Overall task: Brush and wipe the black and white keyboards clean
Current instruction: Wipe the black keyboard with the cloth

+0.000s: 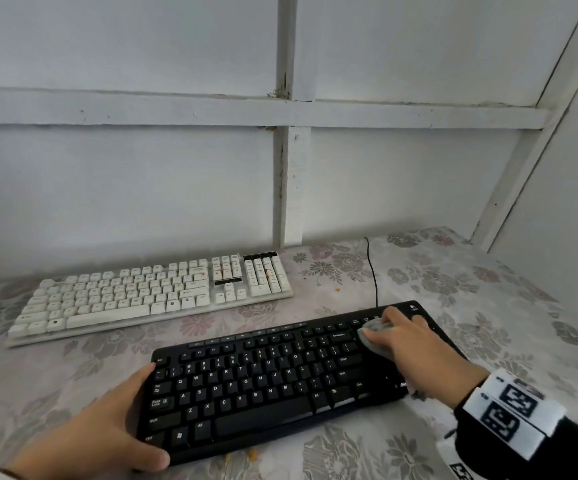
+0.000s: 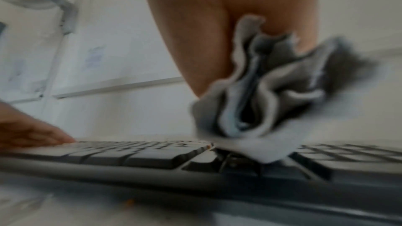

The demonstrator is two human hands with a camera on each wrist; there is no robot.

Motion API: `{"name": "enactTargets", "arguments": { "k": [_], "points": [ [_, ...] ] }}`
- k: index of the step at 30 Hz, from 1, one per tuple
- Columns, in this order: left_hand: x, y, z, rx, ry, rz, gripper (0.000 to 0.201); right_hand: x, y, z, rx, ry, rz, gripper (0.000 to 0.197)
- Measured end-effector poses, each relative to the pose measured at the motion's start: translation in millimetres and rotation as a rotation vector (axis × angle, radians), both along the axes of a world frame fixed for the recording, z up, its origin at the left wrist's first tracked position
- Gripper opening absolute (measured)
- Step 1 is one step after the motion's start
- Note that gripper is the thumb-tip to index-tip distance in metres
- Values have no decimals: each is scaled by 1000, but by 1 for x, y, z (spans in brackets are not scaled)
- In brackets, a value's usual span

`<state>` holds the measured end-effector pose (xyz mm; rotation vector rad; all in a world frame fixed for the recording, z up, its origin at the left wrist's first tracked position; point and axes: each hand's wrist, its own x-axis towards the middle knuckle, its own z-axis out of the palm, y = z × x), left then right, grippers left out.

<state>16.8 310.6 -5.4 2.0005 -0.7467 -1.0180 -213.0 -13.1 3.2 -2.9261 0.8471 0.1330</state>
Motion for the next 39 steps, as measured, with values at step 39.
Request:
{"name": "enactTargets", "arguments": {
  "k": [39],
  "points": [
    [5, 3, -5, 58, 24, -16, 154, -26, 5, 77, 63, 485, 109, 27]
  ]
}}
